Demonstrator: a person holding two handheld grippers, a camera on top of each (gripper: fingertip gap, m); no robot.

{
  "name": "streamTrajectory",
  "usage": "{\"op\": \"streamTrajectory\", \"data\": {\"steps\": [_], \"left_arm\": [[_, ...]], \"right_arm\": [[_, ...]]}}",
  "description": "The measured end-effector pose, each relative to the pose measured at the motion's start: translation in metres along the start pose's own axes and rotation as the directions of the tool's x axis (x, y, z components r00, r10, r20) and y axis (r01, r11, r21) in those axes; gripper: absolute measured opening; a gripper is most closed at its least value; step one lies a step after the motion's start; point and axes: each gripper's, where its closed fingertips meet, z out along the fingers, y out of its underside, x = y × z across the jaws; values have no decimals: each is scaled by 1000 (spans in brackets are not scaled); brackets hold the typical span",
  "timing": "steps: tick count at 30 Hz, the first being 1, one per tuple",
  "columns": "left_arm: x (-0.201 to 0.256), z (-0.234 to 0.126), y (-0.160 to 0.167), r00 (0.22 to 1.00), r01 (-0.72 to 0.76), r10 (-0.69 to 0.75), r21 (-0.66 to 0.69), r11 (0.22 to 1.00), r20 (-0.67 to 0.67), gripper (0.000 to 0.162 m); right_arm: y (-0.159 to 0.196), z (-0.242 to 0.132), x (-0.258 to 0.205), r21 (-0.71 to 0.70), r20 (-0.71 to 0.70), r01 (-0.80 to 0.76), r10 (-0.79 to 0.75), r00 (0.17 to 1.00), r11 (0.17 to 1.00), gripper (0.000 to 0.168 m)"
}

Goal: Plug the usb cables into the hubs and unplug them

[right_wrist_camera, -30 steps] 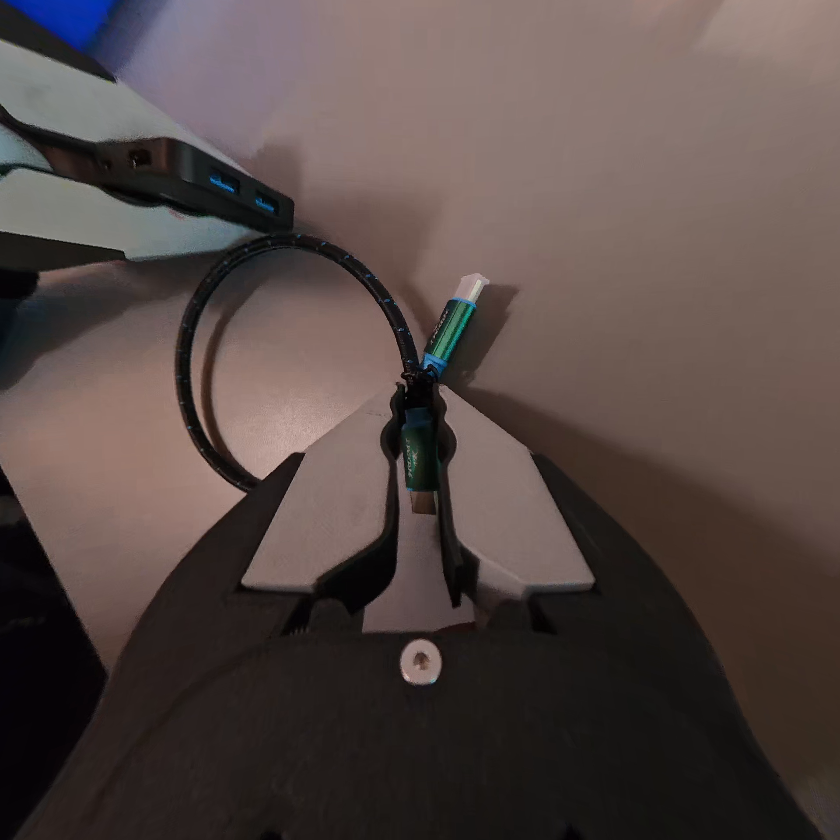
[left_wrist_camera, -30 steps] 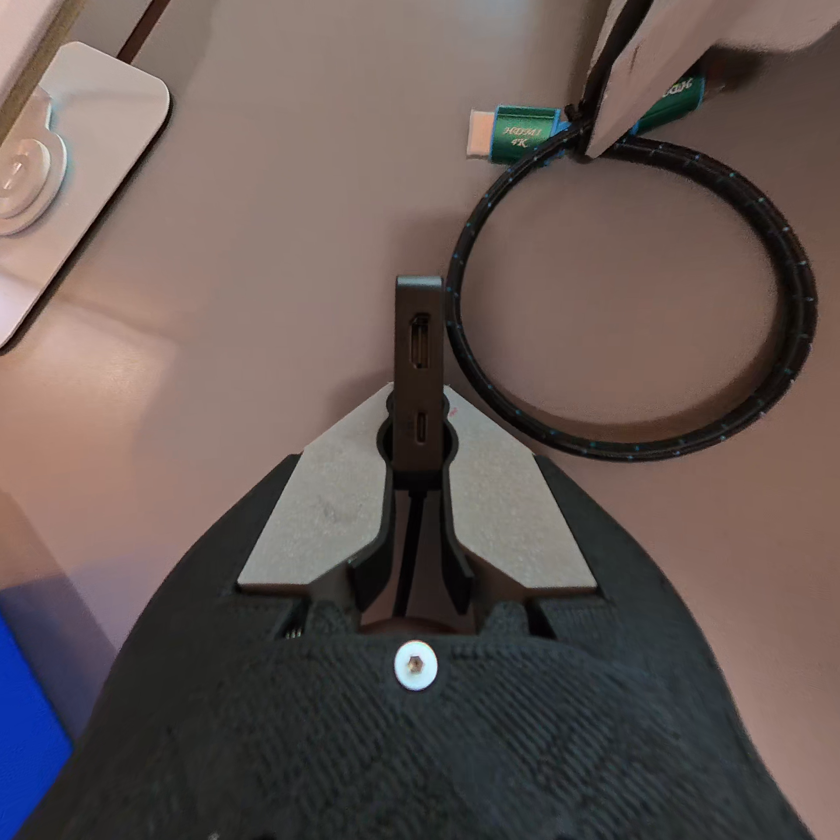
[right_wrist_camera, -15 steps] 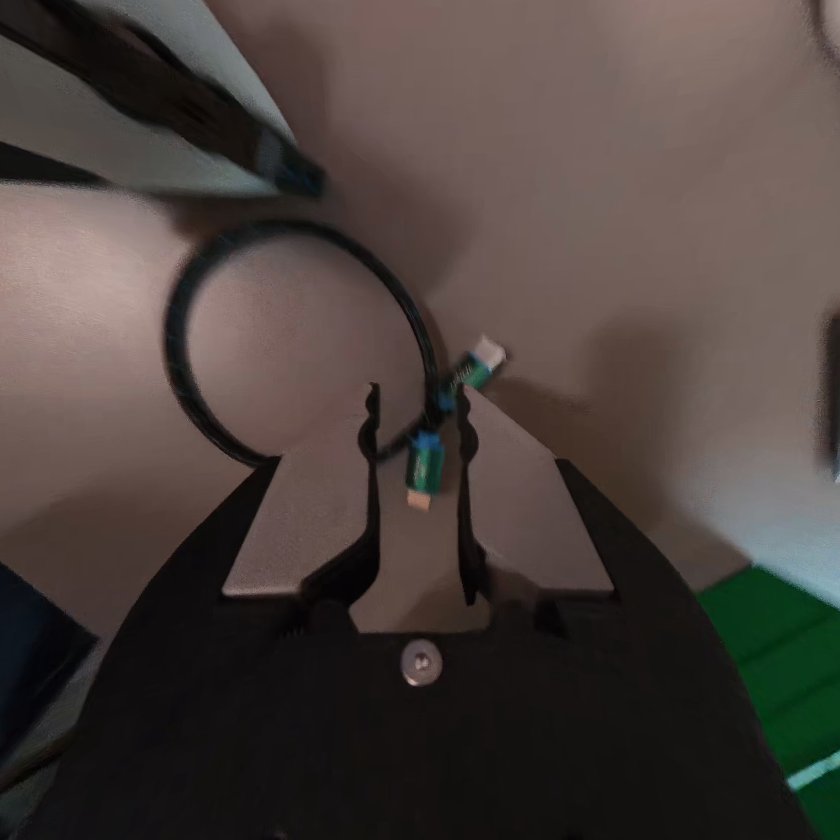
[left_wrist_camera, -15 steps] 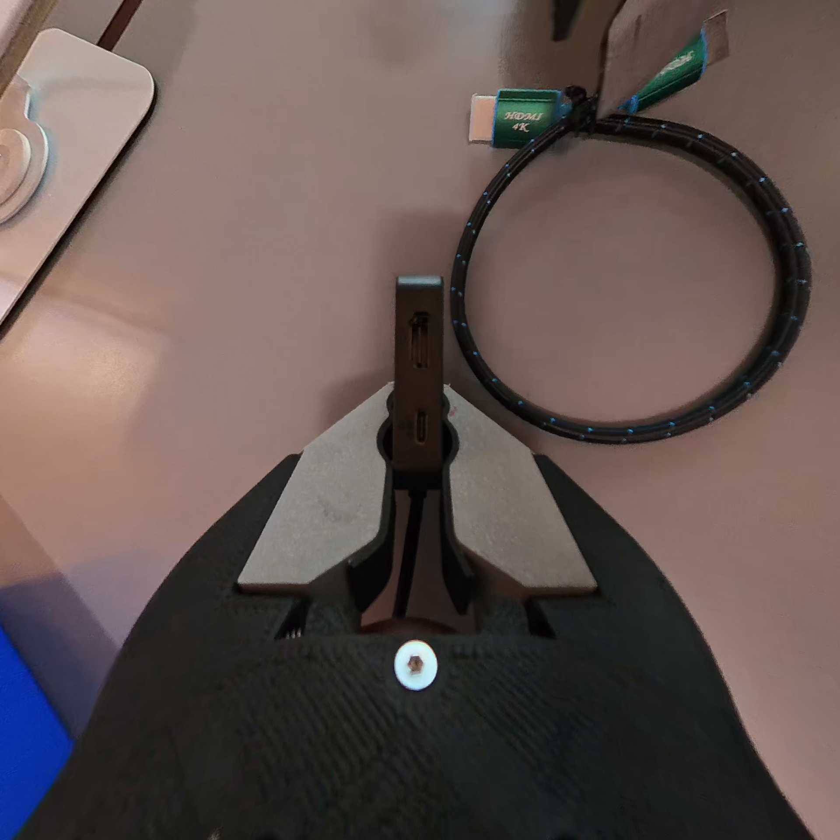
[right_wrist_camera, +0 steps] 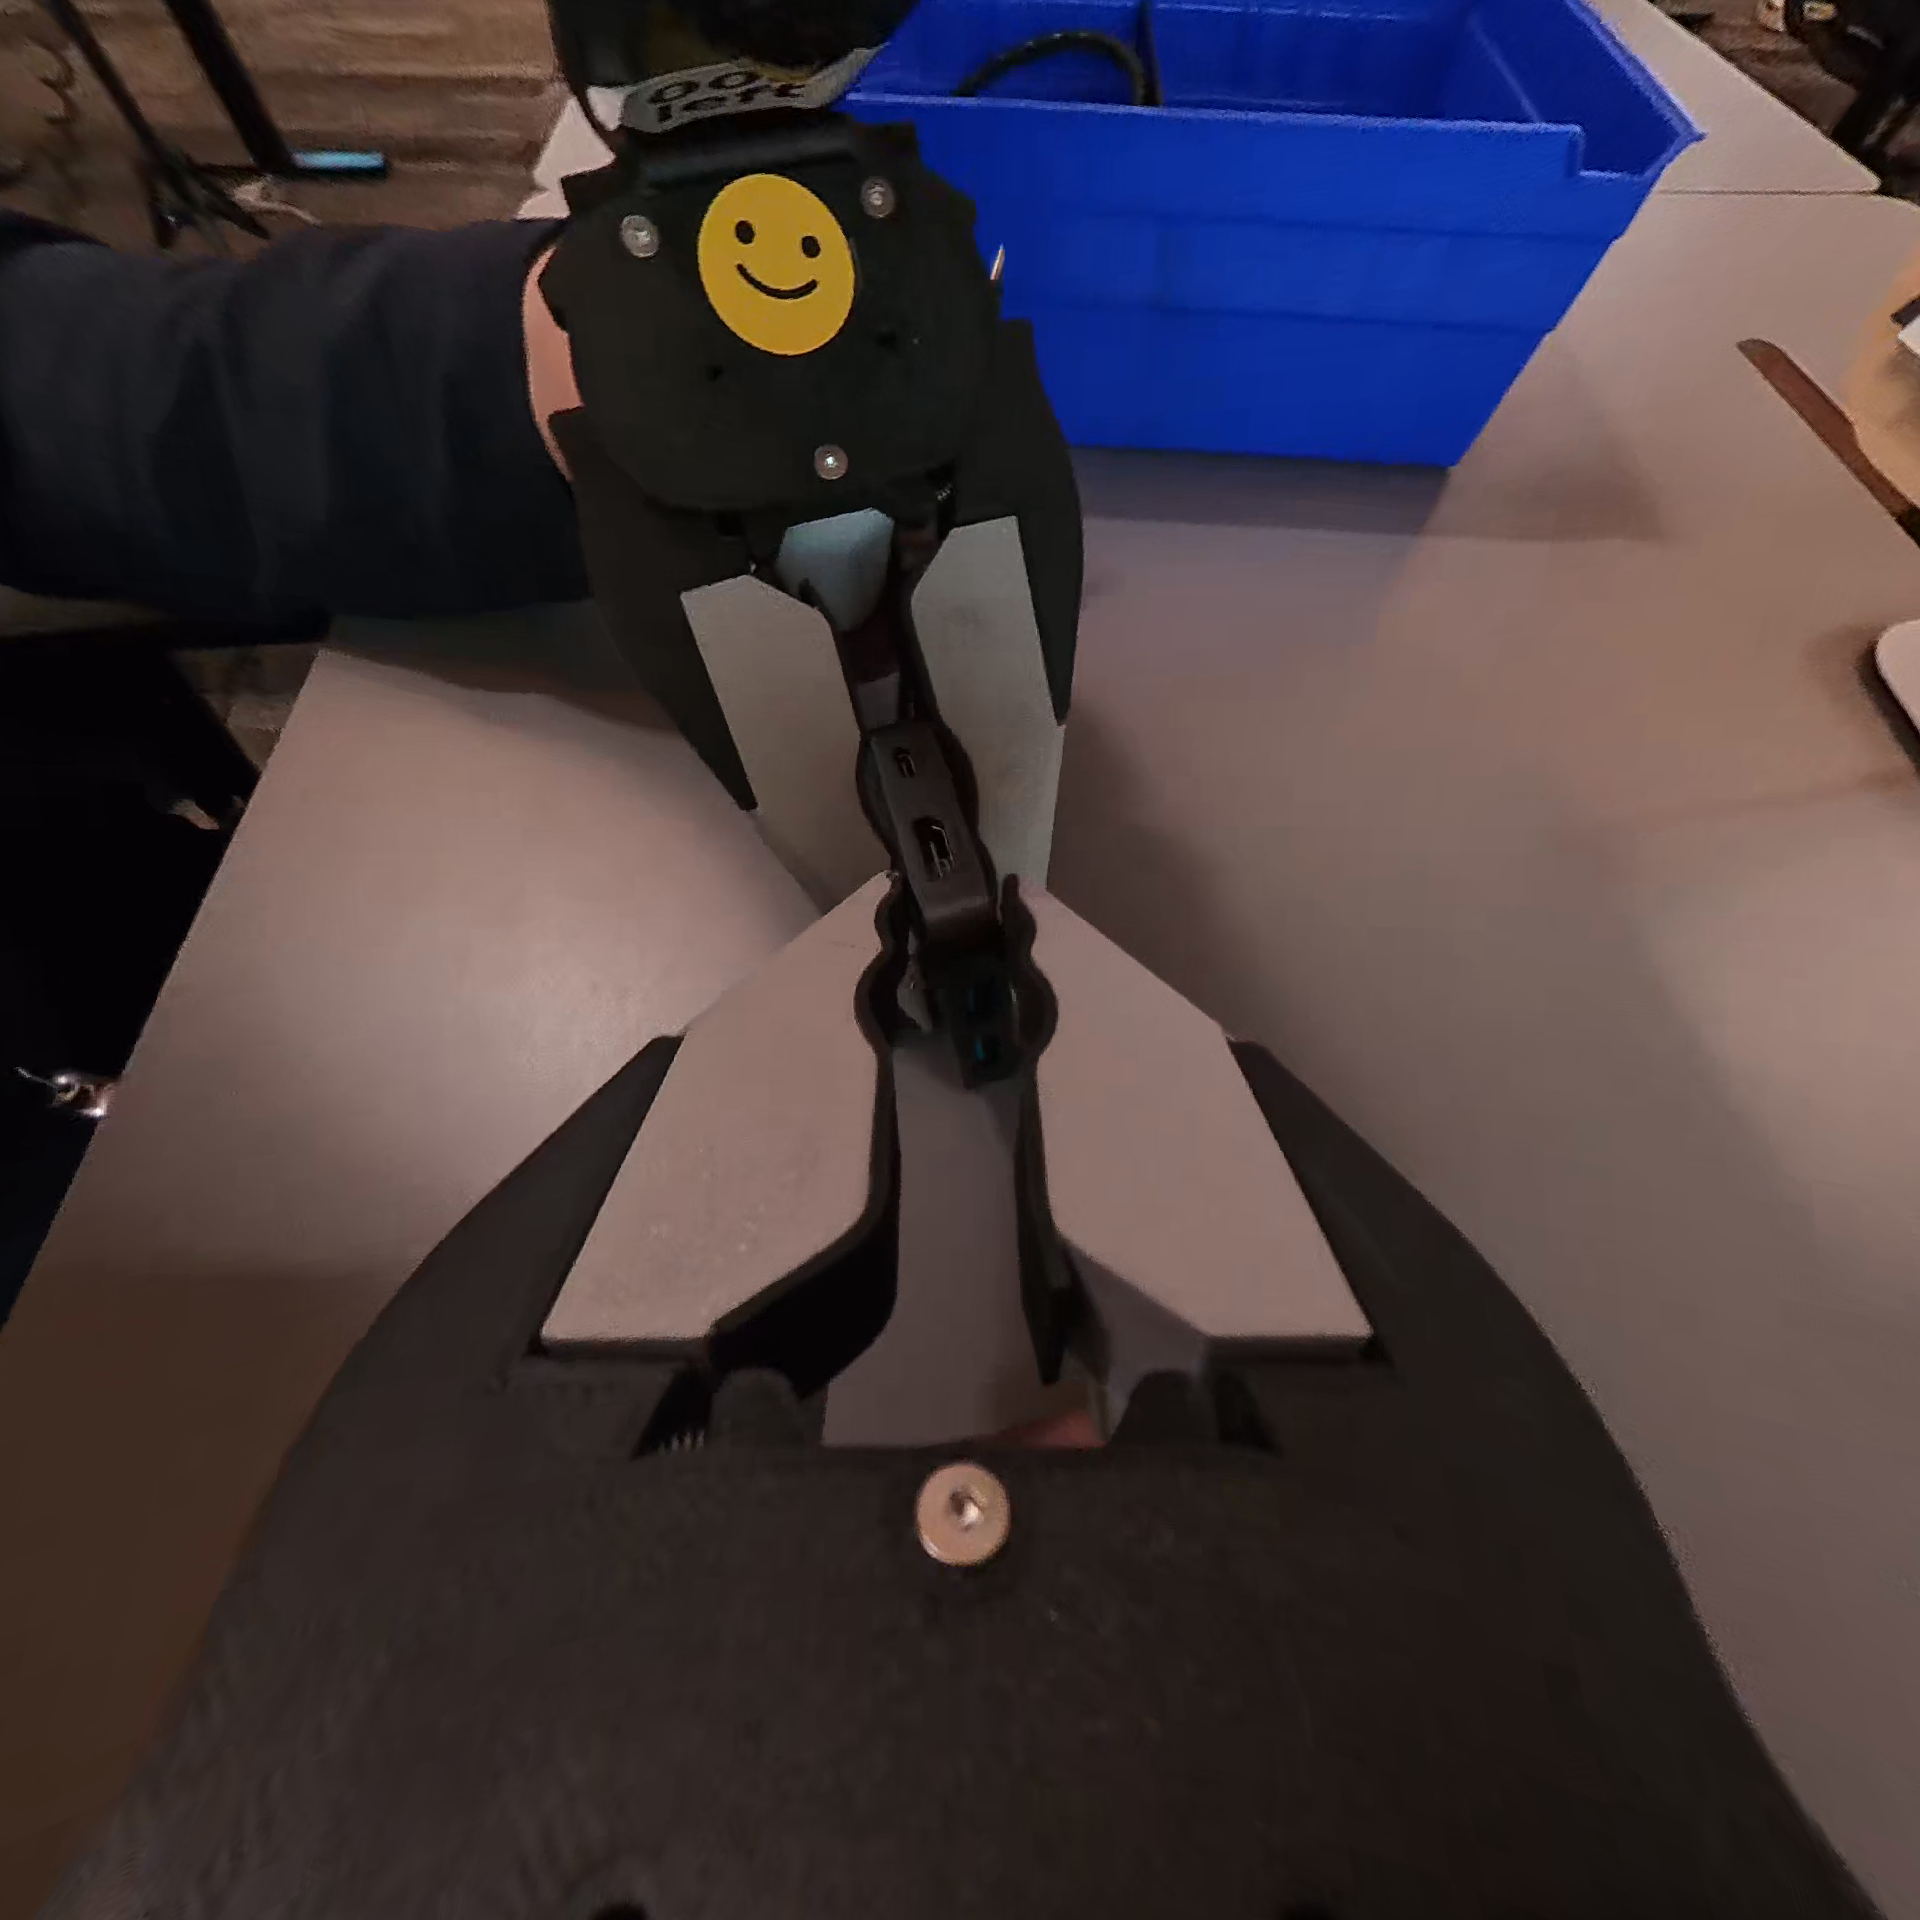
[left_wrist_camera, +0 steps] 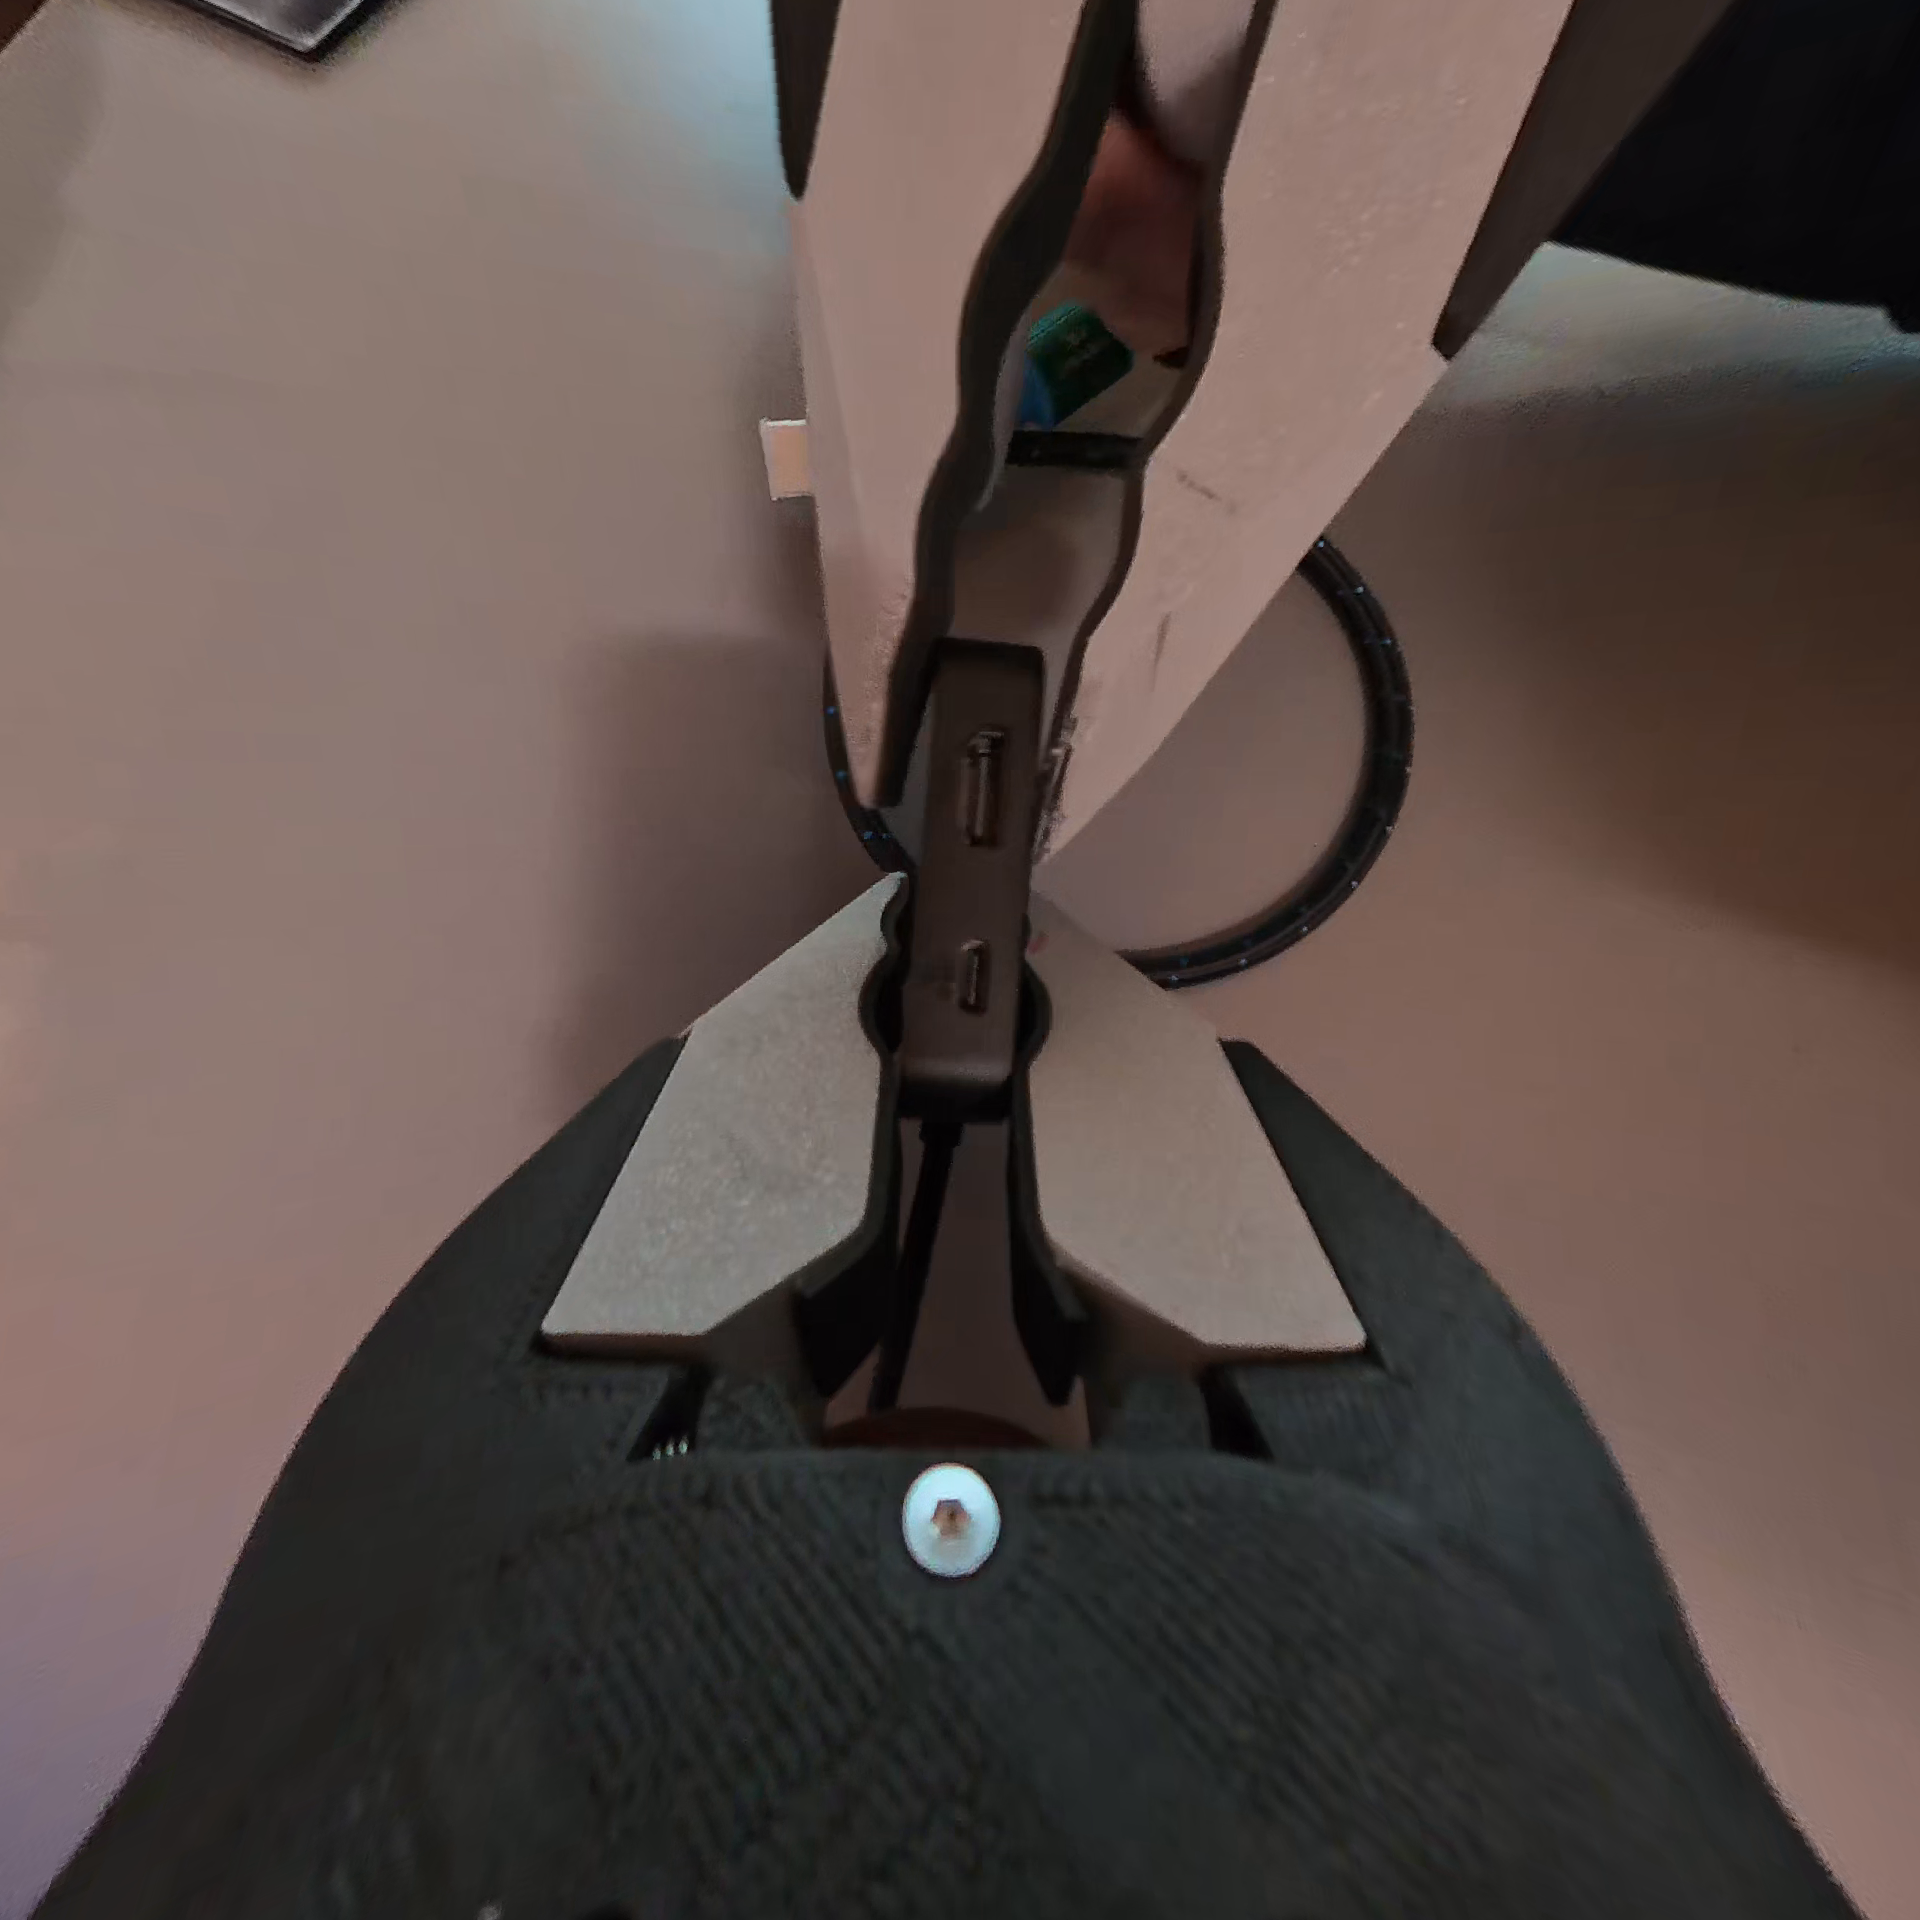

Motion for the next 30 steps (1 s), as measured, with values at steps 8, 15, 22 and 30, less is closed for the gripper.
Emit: {"op": "streamTrajectory", "data": {"steps": [8, 15, 22, 30], "left_arm": [[-2, -19, -34, 1000, 30, -29, 213, 977, -12, 33], [6, -26, -52, 999, -18, 29, 336, 942, -25, 27], [21, -32, -73, 966, 197, -91, 464, 864, -240, 14], [9, -24, -62, 997, 66, -40, 396, 916, -73, 13]], "right_arm": [[-24, -37, -1, 306, 0, -25, 26, 1000, 952, 10], [-43, -69, 0, 475, 15, -54, 54, 998, 878, 10], [-52, -79, -4, 557, 51, -73, 54, 997, 827, 10], [-36, -70, -2, 397, 33, -72, 64, 997, 915, 13]]}}
